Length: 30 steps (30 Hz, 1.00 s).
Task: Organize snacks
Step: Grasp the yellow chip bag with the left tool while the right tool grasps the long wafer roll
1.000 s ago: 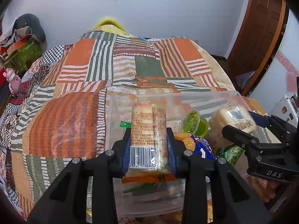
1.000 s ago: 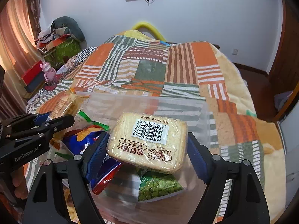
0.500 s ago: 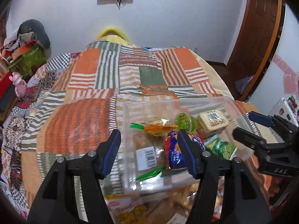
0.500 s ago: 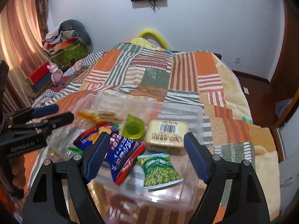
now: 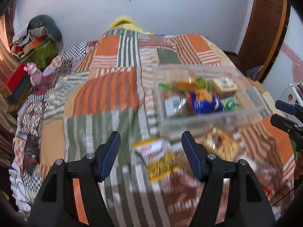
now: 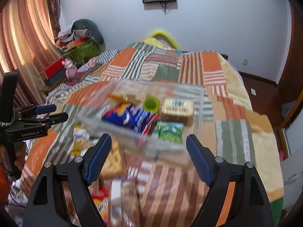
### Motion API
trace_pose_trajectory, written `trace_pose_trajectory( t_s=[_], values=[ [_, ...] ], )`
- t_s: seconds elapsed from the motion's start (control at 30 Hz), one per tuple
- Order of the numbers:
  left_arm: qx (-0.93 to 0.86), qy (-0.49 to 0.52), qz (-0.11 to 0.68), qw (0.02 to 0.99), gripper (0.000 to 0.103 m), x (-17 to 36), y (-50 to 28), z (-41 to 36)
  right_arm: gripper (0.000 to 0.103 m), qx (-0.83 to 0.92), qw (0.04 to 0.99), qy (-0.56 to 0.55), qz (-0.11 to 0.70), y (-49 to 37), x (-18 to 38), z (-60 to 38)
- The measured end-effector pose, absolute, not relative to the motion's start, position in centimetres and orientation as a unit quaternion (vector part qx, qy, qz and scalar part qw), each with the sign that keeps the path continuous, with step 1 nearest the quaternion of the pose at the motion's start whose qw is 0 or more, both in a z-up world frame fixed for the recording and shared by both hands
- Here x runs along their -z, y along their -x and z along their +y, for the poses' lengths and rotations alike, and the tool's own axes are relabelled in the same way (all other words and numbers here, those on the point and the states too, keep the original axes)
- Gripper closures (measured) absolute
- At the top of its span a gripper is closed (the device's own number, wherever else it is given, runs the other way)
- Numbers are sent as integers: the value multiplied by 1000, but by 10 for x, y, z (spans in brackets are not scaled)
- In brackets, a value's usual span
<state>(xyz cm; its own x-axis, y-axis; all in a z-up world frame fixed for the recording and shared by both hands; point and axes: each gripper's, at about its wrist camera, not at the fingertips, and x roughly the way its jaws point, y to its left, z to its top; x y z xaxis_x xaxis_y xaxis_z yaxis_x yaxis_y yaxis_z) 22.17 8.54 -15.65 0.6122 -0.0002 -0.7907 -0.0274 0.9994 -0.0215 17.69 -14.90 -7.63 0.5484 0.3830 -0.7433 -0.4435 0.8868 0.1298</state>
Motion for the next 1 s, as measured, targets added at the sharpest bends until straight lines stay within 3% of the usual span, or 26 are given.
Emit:
trace_pose_trajectory(
  t_s=[0.37, 0.7, 1.0],
  values=[
    [-23, 38, 480, 876, 34, 197, -194, 87, 25, -256, 841, 38, 474, -137, 116, -146],
    [-32, 48, 490, 870, 34, 218, -200, 90, 60, -275, 813, 48, 512, -136, 142, -135],
    [-38, 78, 489, 868, 34, 227, -231, 93, 60, -231, 835, 42, 498, -142, 142, -153]
  ],
)
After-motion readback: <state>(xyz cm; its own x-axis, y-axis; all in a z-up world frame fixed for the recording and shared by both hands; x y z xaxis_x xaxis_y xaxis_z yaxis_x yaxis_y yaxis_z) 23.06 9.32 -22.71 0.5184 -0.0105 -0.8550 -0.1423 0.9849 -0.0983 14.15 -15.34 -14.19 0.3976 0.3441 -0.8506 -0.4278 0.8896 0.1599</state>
